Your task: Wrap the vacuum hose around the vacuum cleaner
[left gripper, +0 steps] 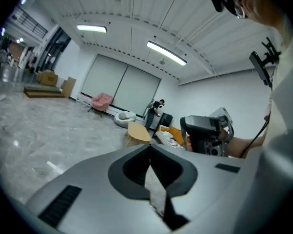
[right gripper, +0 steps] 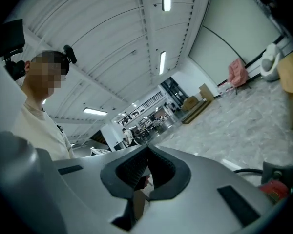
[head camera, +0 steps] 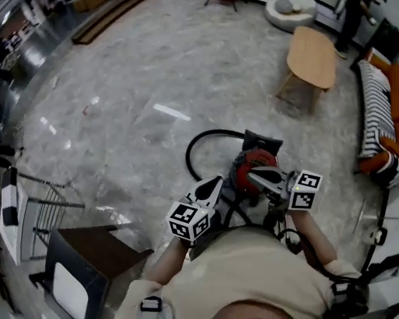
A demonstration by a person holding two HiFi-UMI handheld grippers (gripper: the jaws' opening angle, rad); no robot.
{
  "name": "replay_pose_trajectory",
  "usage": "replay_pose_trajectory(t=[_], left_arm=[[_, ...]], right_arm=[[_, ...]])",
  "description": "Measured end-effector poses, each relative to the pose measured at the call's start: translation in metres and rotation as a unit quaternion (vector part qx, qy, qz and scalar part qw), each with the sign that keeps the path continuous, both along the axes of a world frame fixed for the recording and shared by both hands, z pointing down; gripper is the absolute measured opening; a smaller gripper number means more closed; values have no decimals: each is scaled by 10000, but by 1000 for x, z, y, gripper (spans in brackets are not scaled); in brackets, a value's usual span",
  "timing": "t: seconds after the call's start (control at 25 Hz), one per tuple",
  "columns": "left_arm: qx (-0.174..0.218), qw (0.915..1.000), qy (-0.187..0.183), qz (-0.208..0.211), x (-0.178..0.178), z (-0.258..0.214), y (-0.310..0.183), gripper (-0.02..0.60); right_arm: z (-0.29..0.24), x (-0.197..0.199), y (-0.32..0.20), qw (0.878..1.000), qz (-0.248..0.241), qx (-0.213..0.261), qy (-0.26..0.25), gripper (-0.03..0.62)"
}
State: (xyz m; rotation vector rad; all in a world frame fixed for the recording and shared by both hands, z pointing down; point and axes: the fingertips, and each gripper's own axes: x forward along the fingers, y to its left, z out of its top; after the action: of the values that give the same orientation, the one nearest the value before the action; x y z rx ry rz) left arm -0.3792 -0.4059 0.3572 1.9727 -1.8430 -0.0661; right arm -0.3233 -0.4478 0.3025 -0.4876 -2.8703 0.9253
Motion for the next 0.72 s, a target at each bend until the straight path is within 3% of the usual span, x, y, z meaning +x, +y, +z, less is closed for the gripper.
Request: replay_pose_trajectory(t=[0.08,0.16,0.36,0.52,0.72], left_arm=[[-66,9978,169,631,9,9,-24,6],[-113,9925,1,1215,30,14,-47,6],[57,9792,-239,2014,102,5,-92,6],[23,9755,-455,2152,146,-5,-95,6],[5,9761,-560,2098,210,-20,-96,6]], right_arm=[[12,7,-15,9986,468,-118,200,5],[22,29,-30,9948,941,-205,338,5],[21,118,-58,9823,1861,-62,209,5],[20,169,-59,9760,2159,-296,-26,5],[19,230,-43,9783,2037,-345,-157,5]])
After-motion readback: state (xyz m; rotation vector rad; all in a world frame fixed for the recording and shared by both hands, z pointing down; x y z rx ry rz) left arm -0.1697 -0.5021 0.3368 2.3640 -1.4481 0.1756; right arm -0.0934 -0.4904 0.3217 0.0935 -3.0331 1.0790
